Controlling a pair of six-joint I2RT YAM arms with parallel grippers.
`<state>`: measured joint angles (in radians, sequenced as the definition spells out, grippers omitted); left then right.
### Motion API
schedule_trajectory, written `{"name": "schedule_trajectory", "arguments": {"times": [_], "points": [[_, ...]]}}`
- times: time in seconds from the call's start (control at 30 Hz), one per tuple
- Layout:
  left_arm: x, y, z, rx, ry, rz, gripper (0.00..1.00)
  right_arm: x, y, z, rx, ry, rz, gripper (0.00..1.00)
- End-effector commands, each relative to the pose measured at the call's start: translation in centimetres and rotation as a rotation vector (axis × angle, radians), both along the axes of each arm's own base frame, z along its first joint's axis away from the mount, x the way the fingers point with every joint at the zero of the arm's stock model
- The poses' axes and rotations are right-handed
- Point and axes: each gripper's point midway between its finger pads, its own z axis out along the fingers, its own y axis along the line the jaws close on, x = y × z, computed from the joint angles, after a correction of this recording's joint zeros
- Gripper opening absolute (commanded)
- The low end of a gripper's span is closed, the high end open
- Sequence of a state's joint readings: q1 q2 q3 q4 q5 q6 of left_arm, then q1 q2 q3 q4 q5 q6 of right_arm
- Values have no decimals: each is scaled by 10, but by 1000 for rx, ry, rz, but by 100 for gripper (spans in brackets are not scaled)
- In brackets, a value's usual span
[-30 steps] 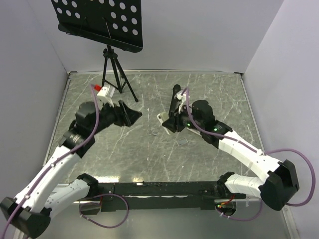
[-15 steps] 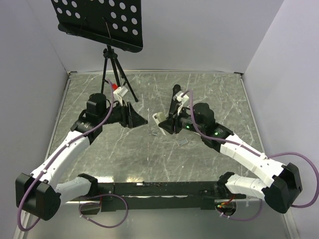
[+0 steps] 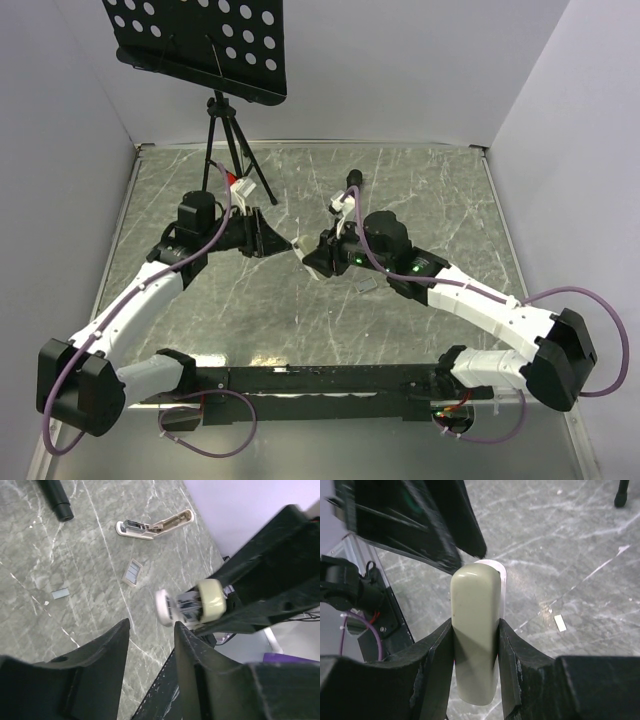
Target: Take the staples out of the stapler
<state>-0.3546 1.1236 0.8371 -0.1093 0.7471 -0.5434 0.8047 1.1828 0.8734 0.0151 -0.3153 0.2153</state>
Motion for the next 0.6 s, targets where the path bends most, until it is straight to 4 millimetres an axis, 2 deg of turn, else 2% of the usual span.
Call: {"name": "schedule_trajectory", "arguments": {"times": [0.0,0.4,0.53,0.57], "points": [[11,2,6,-1,-45,34,45,9,16,52,105,-113,-9,0],[10,3,-14,-9,7,18,38,5,38,46,90,-112,17,0],[5,0,-17,-34,36,-15,35,6,45,41,80,-114,21,0],[2,-3,-13,-64,41,-41,35,8,47,38,73,-110,18,0]]}}
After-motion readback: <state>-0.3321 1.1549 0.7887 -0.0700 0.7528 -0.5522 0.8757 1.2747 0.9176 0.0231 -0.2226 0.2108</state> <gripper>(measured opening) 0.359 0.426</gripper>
